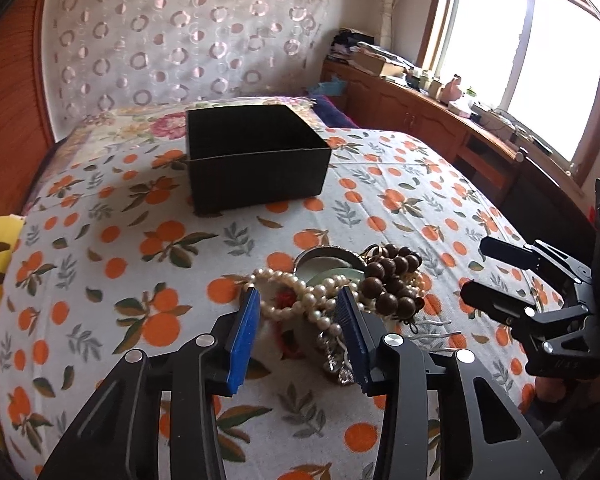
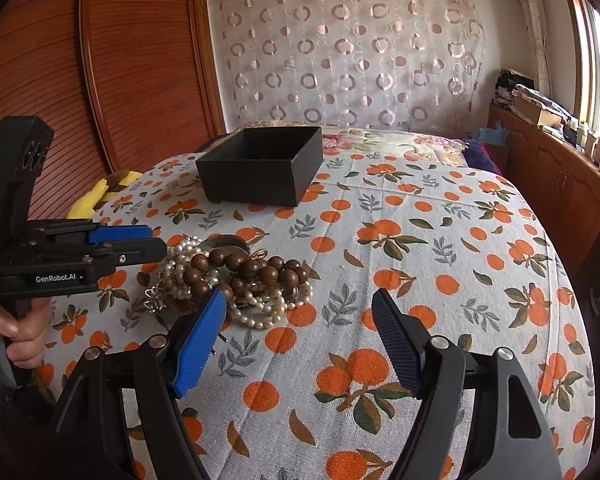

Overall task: Organize jewelry
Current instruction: 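Lower the left tool onto the pearl necklace and close its fingers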

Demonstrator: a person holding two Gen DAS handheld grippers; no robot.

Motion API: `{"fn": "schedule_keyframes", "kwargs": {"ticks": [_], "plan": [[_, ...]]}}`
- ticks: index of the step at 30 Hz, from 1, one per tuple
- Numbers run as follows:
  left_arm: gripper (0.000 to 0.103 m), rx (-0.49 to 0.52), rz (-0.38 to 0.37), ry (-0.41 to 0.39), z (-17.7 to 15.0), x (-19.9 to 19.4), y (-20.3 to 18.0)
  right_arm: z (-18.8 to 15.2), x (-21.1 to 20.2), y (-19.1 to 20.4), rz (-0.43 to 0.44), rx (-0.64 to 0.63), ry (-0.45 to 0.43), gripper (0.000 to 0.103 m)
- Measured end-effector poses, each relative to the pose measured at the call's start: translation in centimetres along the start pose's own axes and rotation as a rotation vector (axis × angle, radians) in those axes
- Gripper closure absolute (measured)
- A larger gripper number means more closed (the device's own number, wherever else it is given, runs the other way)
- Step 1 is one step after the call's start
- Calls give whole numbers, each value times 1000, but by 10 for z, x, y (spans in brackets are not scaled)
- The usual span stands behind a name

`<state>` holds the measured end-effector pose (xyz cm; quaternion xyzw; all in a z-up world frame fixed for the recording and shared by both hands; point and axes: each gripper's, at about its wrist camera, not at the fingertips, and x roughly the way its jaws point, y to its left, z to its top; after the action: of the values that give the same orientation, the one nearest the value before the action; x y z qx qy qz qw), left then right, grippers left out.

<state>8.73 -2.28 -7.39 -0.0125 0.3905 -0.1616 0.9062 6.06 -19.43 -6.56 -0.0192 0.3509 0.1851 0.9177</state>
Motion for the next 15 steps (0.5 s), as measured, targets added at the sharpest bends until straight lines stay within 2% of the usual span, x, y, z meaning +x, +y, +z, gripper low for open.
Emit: {"fn": "schedule_keyframes", "kwargs": {"ticks": [10,13,15], "plan": [[79,-30,-92,47,4,15,5,-1,2,3,8,-10,7,25],[80,-10,-84,44,3,15,2,-1,3,3,9,-9,8,25],[88,-4,-79,46,4,16,2,0,4,5,11,-12,10,25]]}}
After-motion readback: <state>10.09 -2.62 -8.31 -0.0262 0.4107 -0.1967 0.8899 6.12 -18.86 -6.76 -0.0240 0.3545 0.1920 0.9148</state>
